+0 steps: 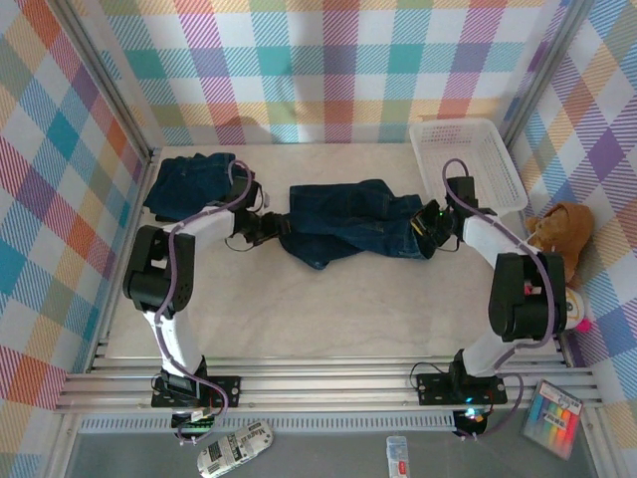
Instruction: Fold and stack the skirts
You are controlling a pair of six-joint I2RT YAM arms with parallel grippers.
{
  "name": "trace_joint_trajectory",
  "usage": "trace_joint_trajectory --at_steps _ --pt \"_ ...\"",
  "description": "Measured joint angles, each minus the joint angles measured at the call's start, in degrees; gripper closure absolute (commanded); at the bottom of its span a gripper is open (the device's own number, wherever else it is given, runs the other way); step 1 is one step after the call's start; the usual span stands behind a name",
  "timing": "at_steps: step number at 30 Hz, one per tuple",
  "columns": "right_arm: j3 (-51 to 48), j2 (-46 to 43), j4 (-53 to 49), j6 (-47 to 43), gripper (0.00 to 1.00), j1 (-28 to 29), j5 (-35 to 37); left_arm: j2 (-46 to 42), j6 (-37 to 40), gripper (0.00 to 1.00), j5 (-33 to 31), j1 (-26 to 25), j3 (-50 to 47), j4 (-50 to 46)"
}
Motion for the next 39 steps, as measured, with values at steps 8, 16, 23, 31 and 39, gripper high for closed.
trace_joint_trajectory --at_steps 8,16,23,31,39 --pt "2.08 3.56 -0.04 -8.66 0.4 -0.07 -4.0 3.08 -1.29 0.49 0.57 0.0 2.1 -0.57" --pt "-7.28 -9.53 -2.51 -24.7 0.29 -0.07 -5.46 3.08 -1.46 0.49 0.48 0.0 2.99 -1.68" --pt "-12.98 -12.98 -4.94 -34.8 0.29 -0.04 -6.86 3.08 -1.46 0.48 -0.07 0.0 3.04 -2.27" --pt "-15.32 -10.64 -5.97 -35.17 0.31 0.07 -11.32 3.08 -1.46 0.48 -0.09 0.04 3.87 -3.41" --pt "-15.41 -7.91 -6.01 -31.56 0.27 1.44 -11.82 3.3 -2.38 0.47 0.83 0.04 4.09 -3.17"
